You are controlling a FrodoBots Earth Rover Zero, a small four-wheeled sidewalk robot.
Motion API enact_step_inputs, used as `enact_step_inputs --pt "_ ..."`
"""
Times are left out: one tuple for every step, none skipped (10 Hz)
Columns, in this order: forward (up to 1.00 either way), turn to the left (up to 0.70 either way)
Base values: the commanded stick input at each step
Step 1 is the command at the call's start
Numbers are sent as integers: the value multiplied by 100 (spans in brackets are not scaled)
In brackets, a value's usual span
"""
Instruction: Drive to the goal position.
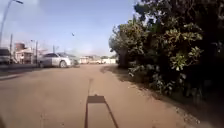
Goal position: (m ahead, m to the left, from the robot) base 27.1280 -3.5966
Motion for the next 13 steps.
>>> enact_step_inputs --pt "100 0" --pt "100 0" --pt "100 0" --pt "100 0" --pt "100 0" --pt "100 0" --pt "100 0" --pt "100 9" --pt "100 26" --pt "100 7" --pt "100 0" --pt "100 0" --pt "100 0"
